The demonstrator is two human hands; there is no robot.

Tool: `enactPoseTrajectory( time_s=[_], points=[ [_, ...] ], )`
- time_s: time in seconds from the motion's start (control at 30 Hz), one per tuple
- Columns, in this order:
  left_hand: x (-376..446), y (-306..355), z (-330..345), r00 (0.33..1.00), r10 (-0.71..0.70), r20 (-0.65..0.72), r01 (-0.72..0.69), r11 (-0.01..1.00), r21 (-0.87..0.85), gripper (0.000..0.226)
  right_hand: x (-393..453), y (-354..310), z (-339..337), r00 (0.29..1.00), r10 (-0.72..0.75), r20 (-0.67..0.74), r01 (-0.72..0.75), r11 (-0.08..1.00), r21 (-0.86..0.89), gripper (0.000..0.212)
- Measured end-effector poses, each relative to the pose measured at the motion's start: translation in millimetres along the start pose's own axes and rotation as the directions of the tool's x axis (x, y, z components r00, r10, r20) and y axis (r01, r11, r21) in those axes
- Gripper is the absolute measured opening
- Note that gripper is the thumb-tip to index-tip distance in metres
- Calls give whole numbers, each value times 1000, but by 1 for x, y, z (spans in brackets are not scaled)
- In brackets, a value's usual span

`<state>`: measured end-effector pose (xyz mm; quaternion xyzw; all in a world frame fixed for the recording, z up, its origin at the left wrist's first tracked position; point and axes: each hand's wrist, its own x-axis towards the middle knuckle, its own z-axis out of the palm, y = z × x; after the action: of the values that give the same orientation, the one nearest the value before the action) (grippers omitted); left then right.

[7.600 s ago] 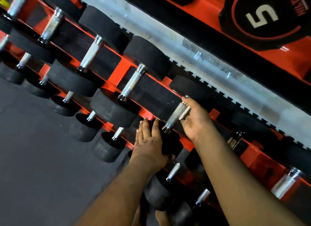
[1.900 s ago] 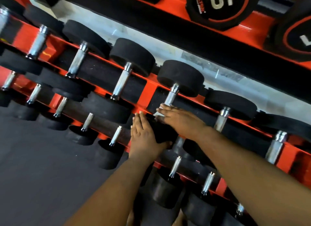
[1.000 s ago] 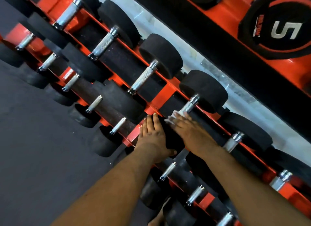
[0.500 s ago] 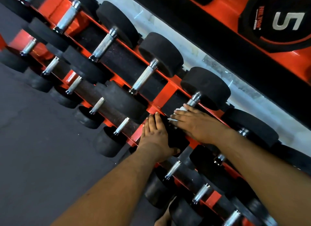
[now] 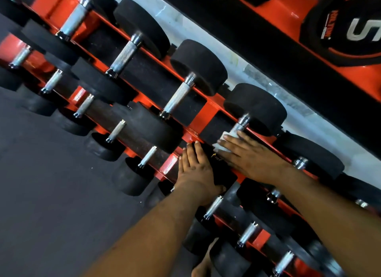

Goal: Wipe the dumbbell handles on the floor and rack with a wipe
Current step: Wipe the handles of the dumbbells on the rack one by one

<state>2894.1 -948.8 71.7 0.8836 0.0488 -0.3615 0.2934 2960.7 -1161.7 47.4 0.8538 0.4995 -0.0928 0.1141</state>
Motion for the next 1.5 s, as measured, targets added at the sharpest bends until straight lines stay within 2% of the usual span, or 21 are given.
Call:
enactPoseTrajectory(
  time_s=[0.07, 0.13, 0.23, 0.33, 0.47, 0.57, 0.63, 0.73, 0.87, 0.93, 1.03, 1.1, 1.17, 1.27, 1.3, 1.33, 1.37, 1.4, 1.43, 1.47, 1.5],
  points=[
    [1, 0, -1, 1000, 2, 22, -2, 1000, 4, 143, -1, 1, -3, 999, 3, 36, -1, 998, -58, 53],
    [1, 1, -2, 1000, -1, 30, 1, 1000, 11, 143, 21, 0, -2, 995, 88, 54, -86, 996, -31, 45],
    [1, 2, -4, 999, -5, 49, 4, 1000, 12, 144, 54, -3, -4, 977, 149, 150, -152, 988, 5, 50],
    [-1, 0, -3, 999, 12, 41, -12, 1000, -3, 142, 30, -5, -2, 986, 134, 101, -136, 991, 13, 46],
    [0, -1, -3, 999, 19, 35, -19, 1000, 5, 142, 1, -7, -10, 987, 138, 78, -137, 990, -13, 54],
    [0, -1, -3, 999, 17, 43, -17, 1000, 6, 146, 30, 6, -17, 969, 200, 143, -206, 978, 24, 53],
    [1, -2, -4, 999, 19, 49, -19, 1000, 1, 147, 48, 12, -16, 965, 159, 208, -165, 986, 12, 51],
    [0, -2, -4, 998, 23, 60, -23, 1000, 1, 144, 37, 24, -14, 972, 175, 154, -165, 984, -73, 54],
    [0, -2, -3, 998, 21, 53, -22, 1000, 11, 143, 13, 4, -21, 935, 346, 79, -328, 928, -178, 64],
    [1, -2, -1, 999, 17, 32, -18, 999, 36, 145, 22, -11, -17, 924, 379, 51, -374, 923, -84, 62],
    [2, -2, 0, 1000, 10, 17, -10, 999, 40, 146, 34, -27, -4, 969, 243, 37, -246, 959, 141, 53],
    [2, -2, 1, 1000, 12, 8, -12, 1000, 27, 145, 27, -33, -3, 978, 206, -25, -187, 928, 321, 52],
    [1, -1, 0, 1000, 10, -3, -10, 1000, 16, 146, 12, -40, -5, 968, 250, -35, -206, 865, 458, 55],
    [2, -2, 1, 1000, 9, -6, -8, 1000, 14, 147, -14, -50, 3, 938, 346, 10, -300, 798, 523, 58],
    [1, -3, 1, 1000, 9, -9, -9, 1000, 15, 147, -21, -52, 8, 904, 425, 35, -374, 748, 548, 57],
    [2, -3, 2, 1000, 10, -12, -10, 1000, 15, 148, -24, -54, 10, 834, 549, 60, -465, 639, 613, 53],
    [2, -4, 3, 1000, 9, -16, -9, 1000, 11, 148, -21, -56, 9, 704, 701, 114, -550, 438, 711, 49],
    [3, -3, 3, 1000, 9, -20, -9, 1000, 7, 148, -14, -56, 5, 516, 826, 228, -579, 139, 804, 45],
    [4, -4, 3, 1000, 7, -21, -7, 1000, 1, 148, -3, -57, 0, 328, 851, 410, -485, -220, 846, 40],
    [3, -4, 3, 1000, 4, -21, -4, 1000, -1, 147, 10, -59, -5, 219, 779, 587, -274, -528, 804, 34],
    [4, -4, 3, 1000, 7, -18, -6, 1000, 4, 146, 22, -60, -9, 190, 663, 724, -59, -729, 682, 29]
  ],
)
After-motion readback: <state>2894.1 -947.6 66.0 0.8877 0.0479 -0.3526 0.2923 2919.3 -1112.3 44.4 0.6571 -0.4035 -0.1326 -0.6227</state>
